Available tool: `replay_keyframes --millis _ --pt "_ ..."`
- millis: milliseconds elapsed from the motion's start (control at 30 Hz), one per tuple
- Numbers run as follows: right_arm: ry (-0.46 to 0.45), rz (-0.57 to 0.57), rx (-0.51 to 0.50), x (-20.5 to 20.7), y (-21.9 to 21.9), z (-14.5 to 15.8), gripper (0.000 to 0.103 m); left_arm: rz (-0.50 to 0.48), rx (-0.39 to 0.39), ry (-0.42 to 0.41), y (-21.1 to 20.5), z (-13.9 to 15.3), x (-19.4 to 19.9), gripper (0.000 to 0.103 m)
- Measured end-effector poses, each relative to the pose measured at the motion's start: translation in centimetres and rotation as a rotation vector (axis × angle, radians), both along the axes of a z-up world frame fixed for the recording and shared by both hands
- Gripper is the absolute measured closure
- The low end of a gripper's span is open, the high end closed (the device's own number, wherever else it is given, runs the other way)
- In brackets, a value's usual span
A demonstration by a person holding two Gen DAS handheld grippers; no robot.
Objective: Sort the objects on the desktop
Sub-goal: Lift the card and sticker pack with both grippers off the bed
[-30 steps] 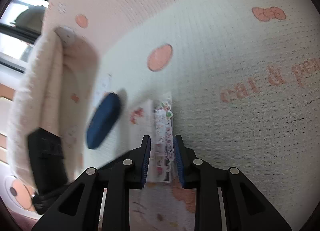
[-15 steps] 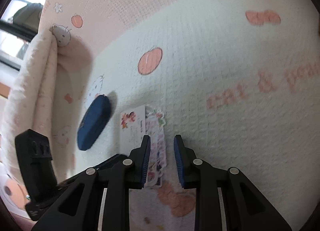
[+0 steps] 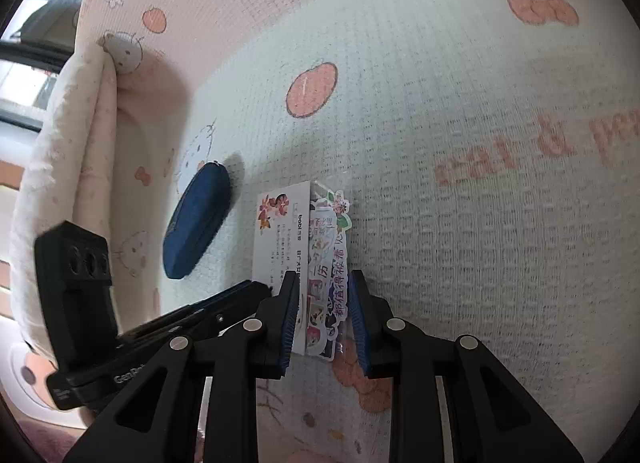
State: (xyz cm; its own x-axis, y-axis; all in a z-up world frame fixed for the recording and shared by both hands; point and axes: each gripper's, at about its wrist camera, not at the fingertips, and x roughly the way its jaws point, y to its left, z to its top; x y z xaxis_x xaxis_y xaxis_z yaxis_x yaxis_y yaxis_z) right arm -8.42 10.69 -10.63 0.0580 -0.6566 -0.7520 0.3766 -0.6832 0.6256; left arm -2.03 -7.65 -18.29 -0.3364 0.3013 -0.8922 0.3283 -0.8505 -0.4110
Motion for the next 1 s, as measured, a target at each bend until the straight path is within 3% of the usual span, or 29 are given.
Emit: replay_keyframes --millis 133,333,567,700,1000 --pt "0.081 0.003 0.042 -0.1 -0.6 0.7 0.081 0.008 0.039 -0.005 -0.2 -0.3 -0.5 0.084" --pt "0.106 0.003 0.072 -0.2 -1.2 0.5 0.081 0.037 0.036 -0.002 -0.1 -0.2 -1.0 0.082" --pt "0.125 -0.003 0.094 -0.1 -1.4 0.6 0.081 0.013 0.003 0.043 1.2 0.4 -1.2 0.081" --pt "0.184 0.010 0.129 0.0 -1.6 1.6 0.089 -0.039 -0.052 0.045 2.5 0.8 -1.3 0.084" --pt "0.292 0.036 0.135 0.3 -1.4 4.9 0.091 0.010 0.013 0.105 2.5 2.6 -0.9 0.085"
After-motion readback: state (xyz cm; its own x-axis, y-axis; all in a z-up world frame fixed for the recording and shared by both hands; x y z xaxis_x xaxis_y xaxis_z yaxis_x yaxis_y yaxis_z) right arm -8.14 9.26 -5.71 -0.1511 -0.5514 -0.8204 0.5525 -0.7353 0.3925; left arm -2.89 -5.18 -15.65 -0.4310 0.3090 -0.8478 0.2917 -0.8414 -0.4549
